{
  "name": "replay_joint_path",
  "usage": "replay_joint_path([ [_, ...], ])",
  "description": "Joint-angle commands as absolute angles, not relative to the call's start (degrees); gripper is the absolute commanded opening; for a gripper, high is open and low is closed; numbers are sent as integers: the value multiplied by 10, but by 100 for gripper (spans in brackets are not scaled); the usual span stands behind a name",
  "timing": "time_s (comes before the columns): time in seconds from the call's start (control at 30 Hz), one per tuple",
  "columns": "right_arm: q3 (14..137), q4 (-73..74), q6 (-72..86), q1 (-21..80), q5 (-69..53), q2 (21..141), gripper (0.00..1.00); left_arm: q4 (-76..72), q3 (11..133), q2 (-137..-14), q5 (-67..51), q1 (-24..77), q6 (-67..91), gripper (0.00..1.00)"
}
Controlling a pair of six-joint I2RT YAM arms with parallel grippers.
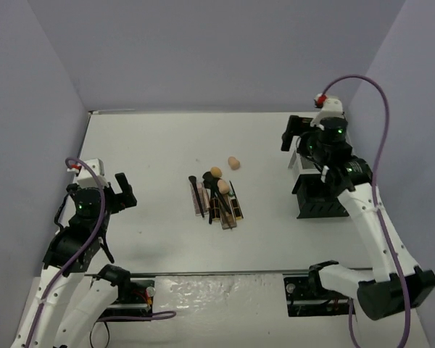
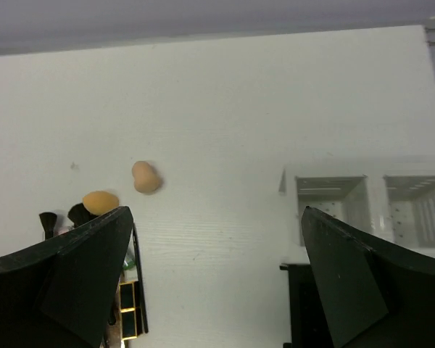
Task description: Organize the makeup
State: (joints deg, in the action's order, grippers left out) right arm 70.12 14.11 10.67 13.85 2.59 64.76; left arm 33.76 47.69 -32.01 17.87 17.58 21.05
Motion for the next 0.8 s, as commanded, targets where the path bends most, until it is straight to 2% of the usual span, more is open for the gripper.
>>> replay_joint_path([
  [0.0, 753, 75, 99, 219, 49, 782, 98, 319, 517, -369, 175, 174, 222, 97],
  [0.2, 805, 20, 95, 263, 28, 941, 84, 324, 483, -345, 182, 156, 224, 97],
  [0.3, 839, 11, 82, 287, 36, 1023, 80, 330, 478, -337, 190, 156, 224, 97],
  [0.53, 913, -24, 92, 297, 40, 1183, 64, 326, 475, -337, 182, 156, 226, 97],
  [0.77, 908, -65, 96, 297, 102, 1231, 49, 324, 475, -341, 175, 156, 228, 97],
])
